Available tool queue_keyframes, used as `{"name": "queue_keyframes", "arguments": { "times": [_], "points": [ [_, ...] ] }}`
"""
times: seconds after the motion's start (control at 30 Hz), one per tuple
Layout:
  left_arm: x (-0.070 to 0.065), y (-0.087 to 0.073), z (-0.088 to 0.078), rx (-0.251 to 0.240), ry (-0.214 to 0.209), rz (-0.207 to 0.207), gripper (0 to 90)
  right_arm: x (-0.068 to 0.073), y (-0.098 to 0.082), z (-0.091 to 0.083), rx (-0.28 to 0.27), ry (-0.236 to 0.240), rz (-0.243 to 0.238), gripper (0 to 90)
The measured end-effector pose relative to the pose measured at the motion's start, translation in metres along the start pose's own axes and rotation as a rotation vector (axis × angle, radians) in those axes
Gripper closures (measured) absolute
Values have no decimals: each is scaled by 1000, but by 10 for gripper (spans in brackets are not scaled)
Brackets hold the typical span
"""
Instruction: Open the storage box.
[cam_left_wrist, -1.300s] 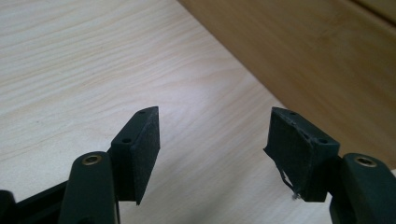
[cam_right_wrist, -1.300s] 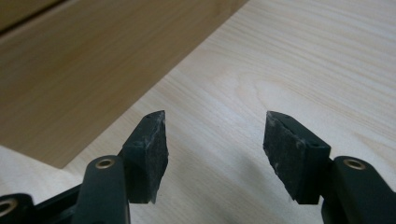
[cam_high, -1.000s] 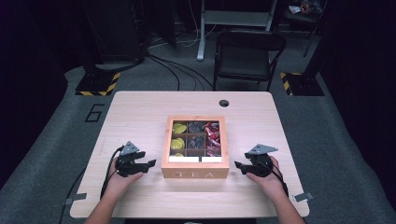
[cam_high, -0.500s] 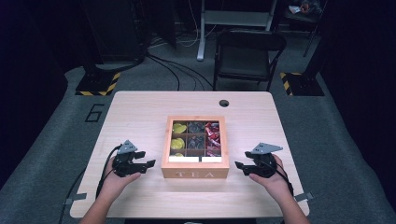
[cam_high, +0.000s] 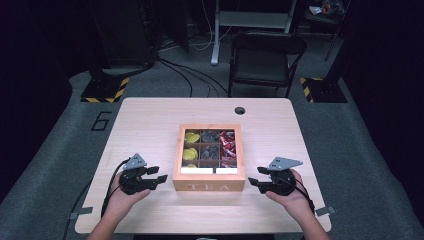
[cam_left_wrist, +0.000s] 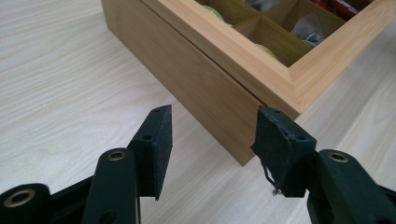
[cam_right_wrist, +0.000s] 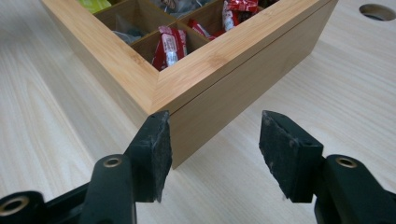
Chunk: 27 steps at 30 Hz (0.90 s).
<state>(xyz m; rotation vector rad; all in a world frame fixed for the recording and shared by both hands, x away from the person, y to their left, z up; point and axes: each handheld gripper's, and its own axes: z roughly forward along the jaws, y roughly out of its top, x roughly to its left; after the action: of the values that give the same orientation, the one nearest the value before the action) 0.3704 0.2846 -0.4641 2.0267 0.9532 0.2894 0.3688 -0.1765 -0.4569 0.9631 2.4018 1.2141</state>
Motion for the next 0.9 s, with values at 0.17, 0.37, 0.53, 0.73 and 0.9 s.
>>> {"name": "queue_keyframes", "arguments": {
  "times": [0.17, 0.37, 0.53, 0.73, 0.9],
  "points": [
    [-8, -2, 0, 9, -10, 17, 471, 6, -1, 3, 13, 34, 0, 418],
    [-12, -2, 2, 12, -19, 34, 471, 11, -4, 7, 13, 46, -14, 419],
    [-16, -1, 2, 14, -33, 48, 471, 14, -5, 12, 16, 63, -29, 424],
    [-20, -5, 8, 22, -48, 49, 489, 14, -6, 19, 23, 68, -26, 432],
    [-25, -5, 14, 16, -64, 35, 510, 13, -4, 24, 17, 69, -21, 441]
  ]
}}
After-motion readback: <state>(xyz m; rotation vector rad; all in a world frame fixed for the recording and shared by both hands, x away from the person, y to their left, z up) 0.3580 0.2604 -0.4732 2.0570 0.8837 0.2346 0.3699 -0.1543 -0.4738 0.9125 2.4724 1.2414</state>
